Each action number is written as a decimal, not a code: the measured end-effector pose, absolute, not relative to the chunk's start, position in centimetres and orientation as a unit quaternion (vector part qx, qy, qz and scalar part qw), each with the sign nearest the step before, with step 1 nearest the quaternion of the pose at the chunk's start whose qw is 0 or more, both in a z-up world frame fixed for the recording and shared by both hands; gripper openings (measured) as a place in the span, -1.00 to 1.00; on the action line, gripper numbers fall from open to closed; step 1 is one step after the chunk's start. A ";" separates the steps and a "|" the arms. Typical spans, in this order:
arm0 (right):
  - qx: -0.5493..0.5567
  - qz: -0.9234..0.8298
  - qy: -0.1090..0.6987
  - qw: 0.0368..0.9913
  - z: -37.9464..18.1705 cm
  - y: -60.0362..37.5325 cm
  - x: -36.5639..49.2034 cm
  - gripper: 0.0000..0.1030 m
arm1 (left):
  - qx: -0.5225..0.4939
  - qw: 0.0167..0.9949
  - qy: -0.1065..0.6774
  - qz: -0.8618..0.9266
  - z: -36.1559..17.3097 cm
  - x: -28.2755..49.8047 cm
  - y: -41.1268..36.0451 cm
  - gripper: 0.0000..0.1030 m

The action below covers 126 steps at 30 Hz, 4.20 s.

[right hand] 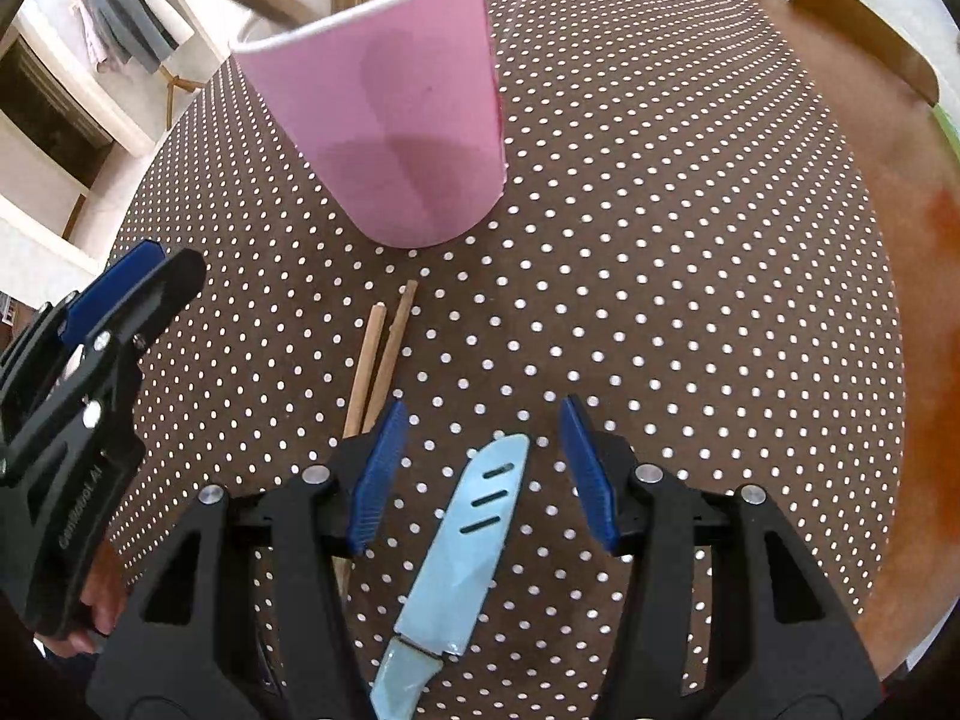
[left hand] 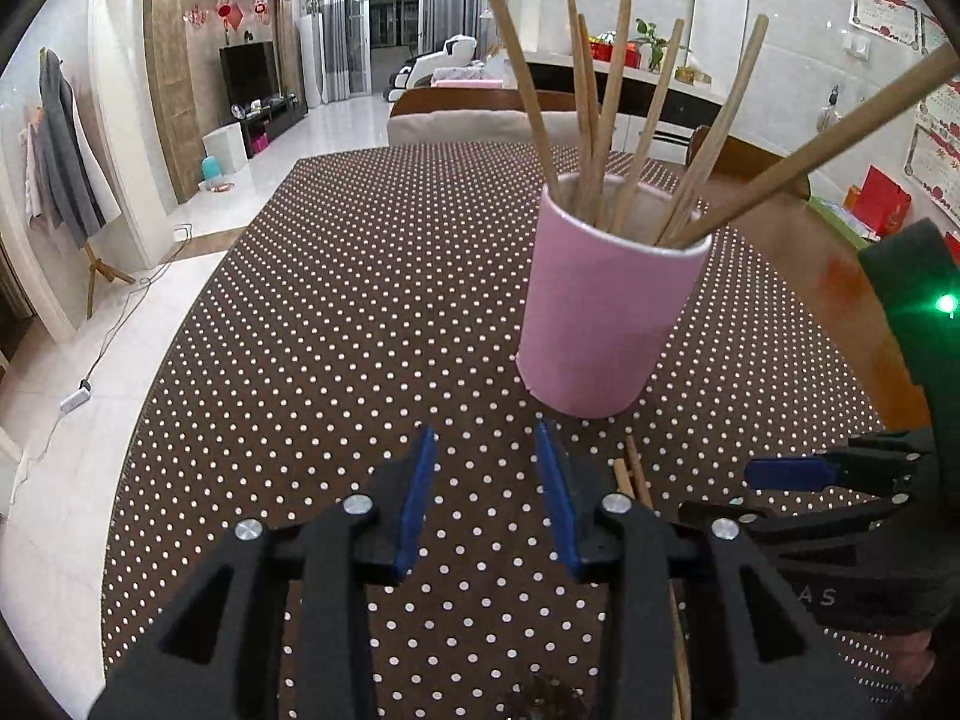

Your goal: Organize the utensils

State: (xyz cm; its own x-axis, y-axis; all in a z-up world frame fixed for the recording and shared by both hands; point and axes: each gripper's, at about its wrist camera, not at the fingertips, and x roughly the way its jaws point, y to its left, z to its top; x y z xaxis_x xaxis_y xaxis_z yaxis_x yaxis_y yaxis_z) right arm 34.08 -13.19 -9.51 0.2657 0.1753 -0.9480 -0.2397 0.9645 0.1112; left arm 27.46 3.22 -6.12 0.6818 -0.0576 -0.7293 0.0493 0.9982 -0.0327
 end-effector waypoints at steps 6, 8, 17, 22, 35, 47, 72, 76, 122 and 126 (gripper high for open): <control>-0.028 0.135 0.591 0.795 -10.2 -11.3 34.6 0.03 | -0.011 0.913 0.406 -0.030 -7.0 27.7 3.4 -0.16; -0.028 0.134 0.589 0.796 -10.2 -10.7 34.8 0.03 | -0.016 0.913 0.406 -0.024 -7.2 27.6 3.6 -0.14; -0.070 0.136 0.583 0.798 -10.7 -7.6 35.2 0.05 | -0.019 0.913 0.406 -0.004 -7.4 27.8 3.9 0.04; -0.100 0.136 0.583 0.795 -11.4 -4.8 35.1 -0.01 | -0.029 0.913 0.408 -0.003 -7.4 27.9 4.4 0.14; 0.019 0.162 0.593 0.789 -11.0 -8.6 37.7 -0.83 | -0.039 0.897 0.438 -0.039 -7.6 27.8 3.3 0.28; 0.054 0.162 0.576 0.799 -9.1 -13.2 36.1 -0.83 | 0.001 0.878 0.472 -0.073 -9.0 28.8 -1.6 0.28; 0.077 0.152 0.496 0.851 -1.0 -22.3 33.0 -0.89 | -0.054 0.928 0.366 -0.041 -1.0 28.1 0.8 -0.89; 0.082 0.149 0.473 0.865 1.5 -23.5 32.3 -0.89 | -0.059 0.941 0.331 -0.039 1.8 27.3 1.1 -0.89; 0.093 0.129 0.286 0.945 19.6 -20.5 33.9 -0.89 | -0.052 0.992 0.113 -0.026 19.4 27.6 -0.3 -0.90; 0.088 0.132 0.322 0.933 17.1 -19.8 35.5 -0.89 | -0.051 0.988 0.144 -0.023 17.3 29.3 -0.3 -0.90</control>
